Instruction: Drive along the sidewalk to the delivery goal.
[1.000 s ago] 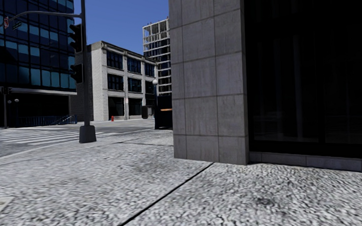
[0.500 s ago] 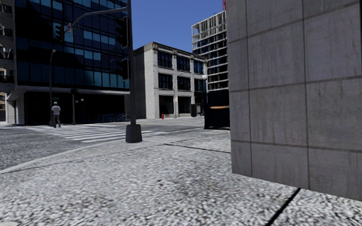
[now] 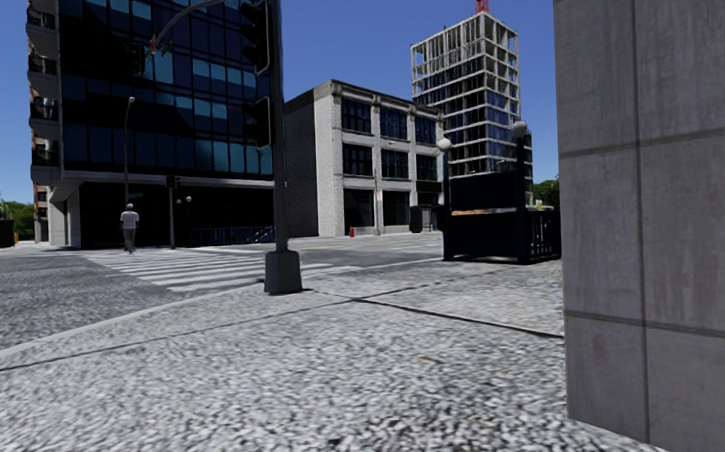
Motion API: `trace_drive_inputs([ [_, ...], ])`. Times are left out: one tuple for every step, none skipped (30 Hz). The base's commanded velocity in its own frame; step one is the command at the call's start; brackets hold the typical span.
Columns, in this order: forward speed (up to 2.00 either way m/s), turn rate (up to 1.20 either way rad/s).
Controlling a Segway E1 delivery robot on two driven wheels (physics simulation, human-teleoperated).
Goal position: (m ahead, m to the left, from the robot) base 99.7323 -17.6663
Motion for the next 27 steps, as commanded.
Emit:
trace_drive_inputs([
  [1.76,0.0],
  [1.76,0.0],
  [1.76,0.0],
  [1.76,0.0],
  [1.72,-0.04],
  [1.72,-0.04],
  [1.7,-0.06],
  [1.66,-0.07],
  [1.62,-0.07],
  [1.62,-0.07],
  [1.55,-0.07],
  [1.46,-0.07],
  [1.46,-0.07],
  [1.39,-0.07],
  [1.36,-0.07],
  [1.34,-0.07],
  [1.34,-0.07],
  [1.33,-0.07],
  [1.31,-0.07],
  [1.31,-0.14],
  [1.31,-0.14],
  [1.28,-0.33],
  [1.17,-0.48],
  [1.13,-0.52],
  [1.13,-0.52],
  [1.12,-0.53],
  [1.12,-0.54],
])
